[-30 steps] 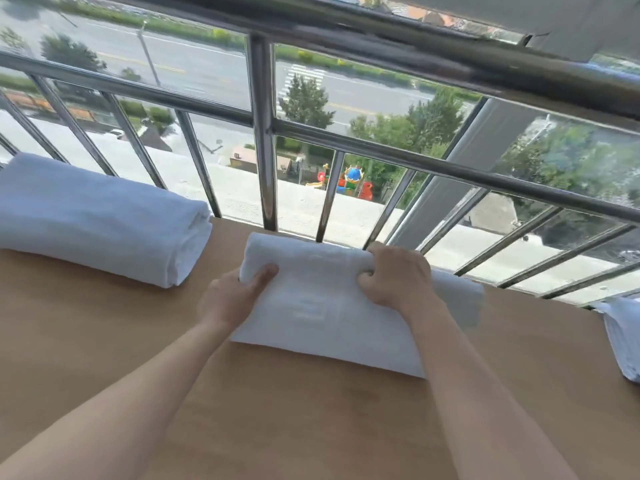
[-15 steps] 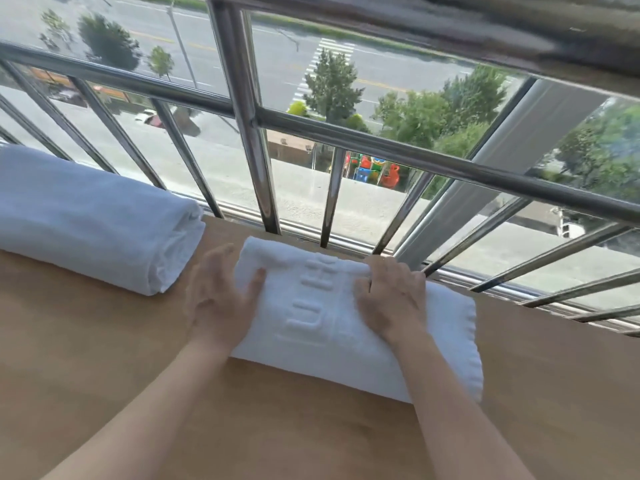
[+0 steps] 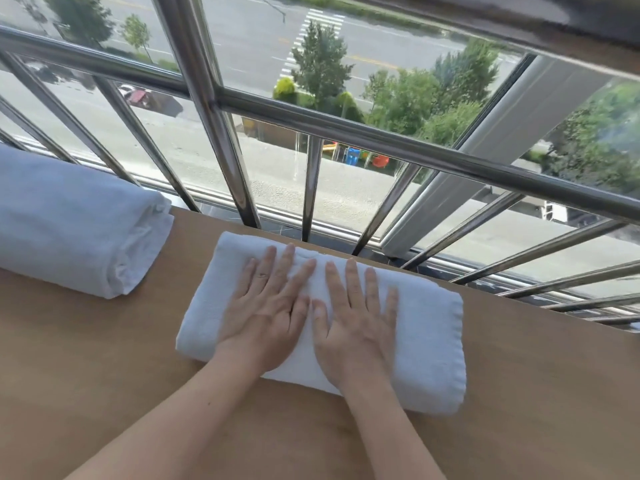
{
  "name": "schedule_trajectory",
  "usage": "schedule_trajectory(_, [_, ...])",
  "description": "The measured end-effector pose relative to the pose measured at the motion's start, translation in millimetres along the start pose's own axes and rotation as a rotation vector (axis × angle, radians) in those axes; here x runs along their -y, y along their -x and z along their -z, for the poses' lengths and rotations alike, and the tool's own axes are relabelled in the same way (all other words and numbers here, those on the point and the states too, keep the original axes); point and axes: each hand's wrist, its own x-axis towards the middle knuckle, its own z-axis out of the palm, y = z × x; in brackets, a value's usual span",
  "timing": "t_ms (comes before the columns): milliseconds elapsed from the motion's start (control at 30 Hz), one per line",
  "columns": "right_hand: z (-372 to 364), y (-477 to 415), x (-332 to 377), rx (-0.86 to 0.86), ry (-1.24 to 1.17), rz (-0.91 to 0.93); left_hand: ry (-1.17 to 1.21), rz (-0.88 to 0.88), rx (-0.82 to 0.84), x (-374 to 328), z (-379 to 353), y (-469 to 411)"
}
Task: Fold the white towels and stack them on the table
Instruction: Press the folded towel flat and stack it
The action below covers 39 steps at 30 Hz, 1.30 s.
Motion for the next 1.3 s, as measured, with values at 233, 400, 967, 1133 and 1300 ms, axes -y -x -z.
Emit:
schedule_trajectory(233, [3, 14, -37, 0.02, 0.053, -0.147, -0.014, 0.098, -0.005, 11, 6, 0])
schedule_trajectory(400, [5, 23, -64, 0.026, -0.065, -0.351, 0.232, 0.563, 0.076, 63, 17, 3])
schedule_trajectory(967, [29, 7, -66, 0.053, -0.422, -0.655, 0.371, 0.773, 0.039, 57, 32, -10])
schedule_trajectory(1133, [32, 20, -60, 0.016, -0.49, -0.651, 0.414, 0.67, -0.061, 57, 52, 0])
schedule_trajectory(1300, [42, 45, -22, -0.054, -0.566, -0.663, 0.467, 0.537, -0.155, 66, 91, 17])
